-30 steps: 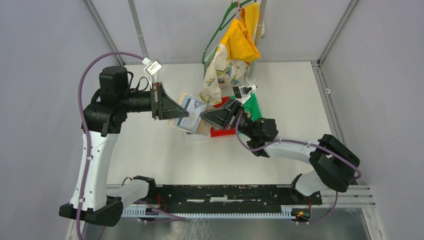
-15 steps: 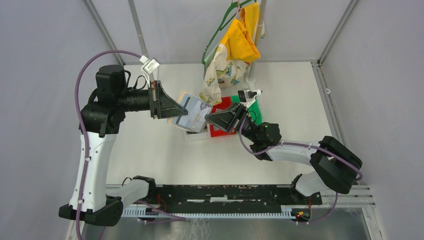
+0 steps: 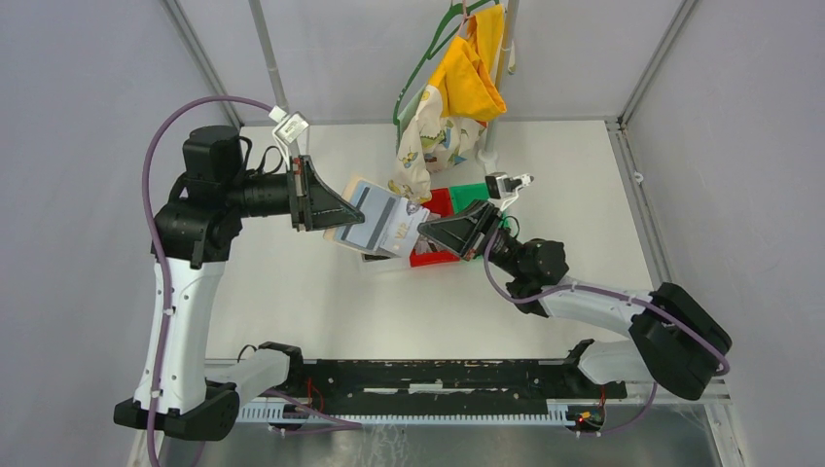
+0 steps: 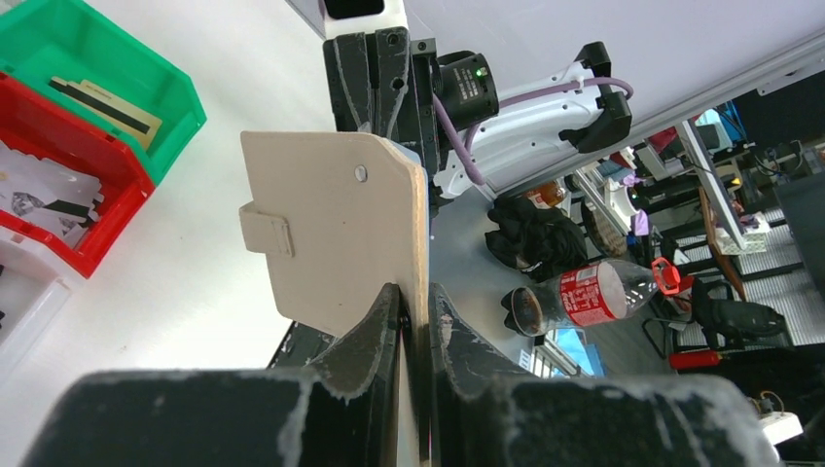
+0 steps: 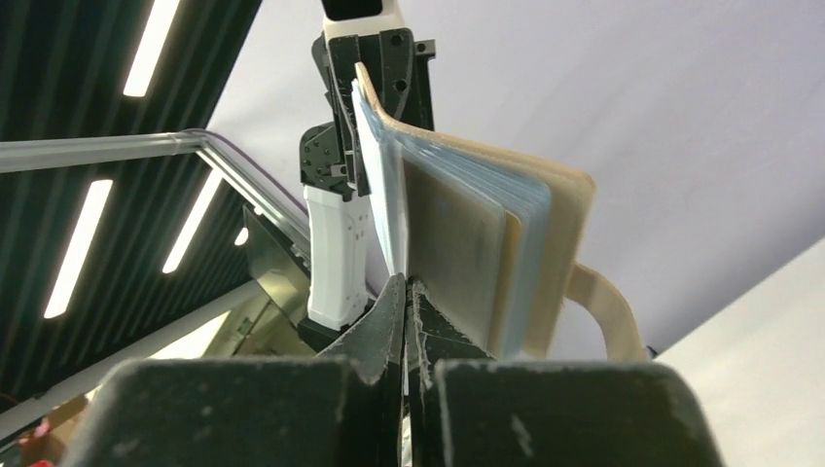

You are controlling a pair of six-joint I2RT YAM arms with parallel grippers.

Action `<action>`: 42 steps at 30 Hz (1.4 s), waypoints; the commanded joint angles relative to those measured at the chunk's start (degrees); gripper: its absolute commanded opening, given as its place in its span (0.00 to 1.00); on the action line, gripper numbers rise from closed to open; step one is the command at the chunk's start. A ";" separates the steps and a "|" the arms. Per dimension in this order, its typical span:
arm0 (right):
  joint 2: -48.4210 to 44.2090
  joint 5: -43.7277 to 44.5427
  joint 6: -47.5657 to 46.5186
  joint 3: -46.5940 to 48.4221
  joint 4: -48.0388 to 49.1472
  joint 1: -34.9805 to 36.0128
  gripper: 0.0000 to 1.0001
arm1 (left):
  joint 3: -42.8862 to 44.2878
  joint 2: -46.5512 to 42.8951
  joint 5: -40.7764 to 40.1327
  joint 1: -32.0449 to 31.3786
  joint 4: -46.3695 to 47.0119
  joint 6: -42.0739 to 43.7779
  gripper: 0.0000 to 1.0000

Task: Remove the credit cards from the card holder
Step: Remove the credit card from the card holder, then place the credit card in the storage box.

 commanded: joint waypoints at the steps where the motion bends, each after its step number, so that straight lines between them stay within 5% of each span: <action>1: -5.74 -4.66 -2.48 -2.50 -4.12 -4.28 0.00 | 3.38 -1.63 0.02 0.11 0.93 4.25 0.02; 11: -15.37 -17.28 -5.26 -8.77 -21.85 -20.37 0.00 | 6.26 1.75 -9.22 0.11 -7.50 14.33 0.02; 16: -20.09 -17.19 -25.68 -4.28 -51.22 -27.04 0.00 | 7.70 3.33 -11.64 0.11 -11.09 18.68 0.02; 20: -17.52 -11.83 -38.06 2.39 -65.77 -26.73 0.00 | 7.60 3.12 -11.51 0.11 -11.28 19.50 0.02; 35: 6.69 5.82 -51.55 18.77 -77.13 -16.16 0.00 | 7.50 1.28 -6.93 0.12 -11.11 19.29 0.02; 42: 15.34 6.34 -52.16 23.25 -75.64 -12.55 0.00 | 6.42 0.91 -2.66 0.11 -11.11 19.51 0.02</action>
